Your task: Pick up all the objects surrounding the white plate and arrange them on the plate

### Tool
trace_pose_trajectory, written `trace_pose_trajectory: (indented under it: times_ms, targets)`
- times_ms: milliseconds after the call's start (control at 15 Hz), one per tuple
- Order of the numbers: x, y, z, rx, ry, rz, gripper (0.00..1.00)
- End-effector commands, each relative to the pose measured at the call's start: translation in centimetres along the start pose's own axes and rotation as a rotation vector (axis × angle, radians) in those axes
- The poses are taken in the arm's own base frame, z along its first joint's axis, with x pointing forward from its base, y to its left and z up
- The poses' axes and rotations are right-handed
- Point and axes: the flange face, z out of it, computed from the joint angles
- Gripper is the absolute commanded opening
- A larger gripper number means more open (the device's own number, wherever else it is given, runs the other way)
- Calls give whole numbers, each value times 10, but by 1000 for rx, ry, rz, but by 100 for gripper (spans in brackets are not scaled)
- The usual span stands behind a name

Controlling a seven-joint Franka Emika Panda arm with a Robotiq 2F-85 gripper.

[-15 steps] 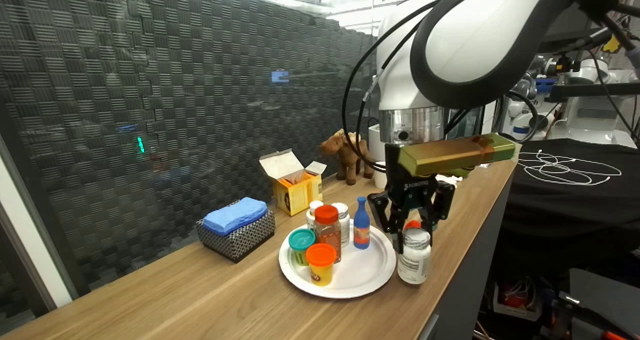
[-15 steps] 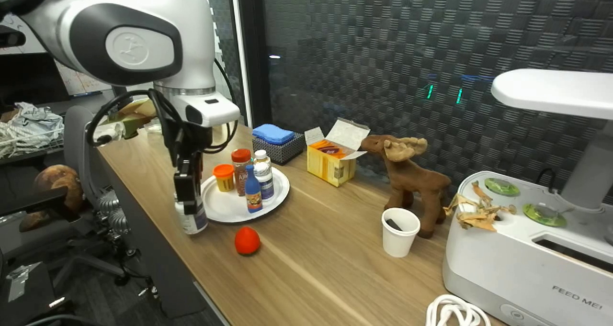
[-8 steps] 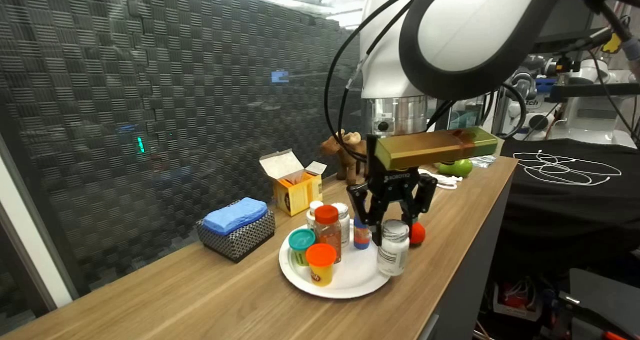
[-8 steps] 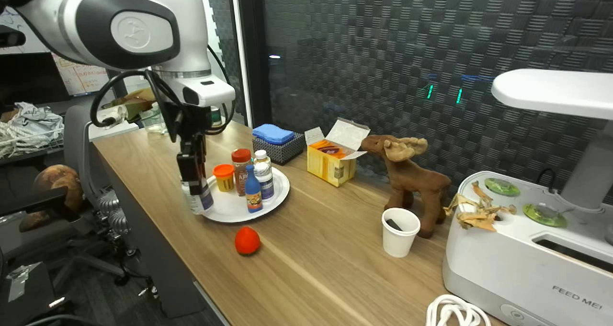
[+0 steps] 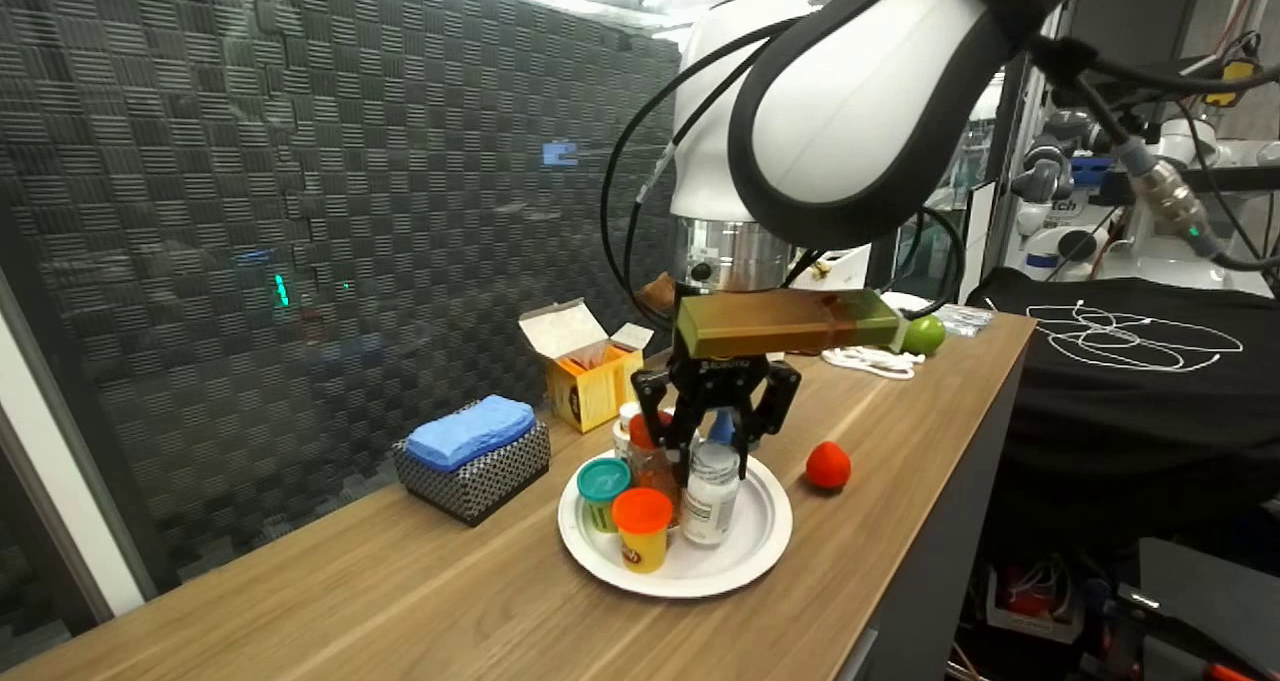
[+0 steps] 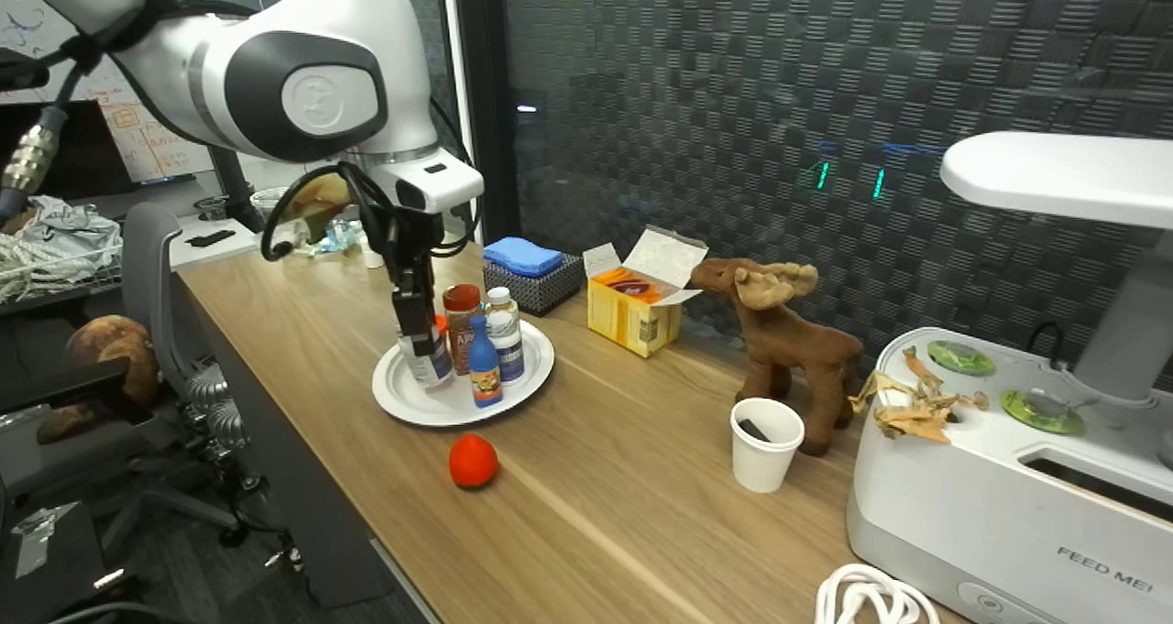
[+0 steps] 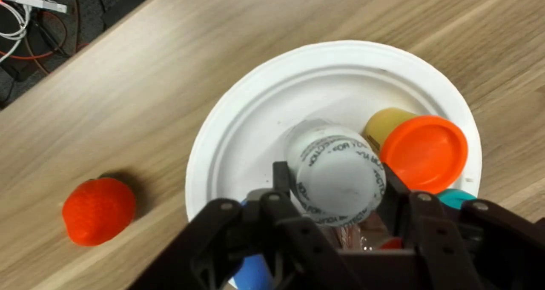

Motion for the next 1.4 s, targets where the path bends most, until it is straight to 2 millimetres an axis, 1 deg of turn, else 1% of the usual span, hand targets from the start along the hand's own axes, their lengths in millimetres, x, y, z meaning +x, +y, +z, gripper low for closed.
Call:
trace_pose_trajectory:
  times_ms: [0,133,533,600,667,800,867,1133,1333]
  targets:
    - [11,-23,9,12,2,-2,26]
    - [10,-28,15,6,-1,-3,26]
    - [-2,-34,8,5,27,-8,26]
    - [-5,-35,7,1,37,-8,76]
    - [-8,-36,5,1,47,-8,78]
    - [-12,-37,0,0,76,-3,90]
    - [-15,-38,-3,3,93,2,99]
    - [-23,-34,-18,5,165,30,100]
    - [-29,-17,-36,-9,228,84,100]
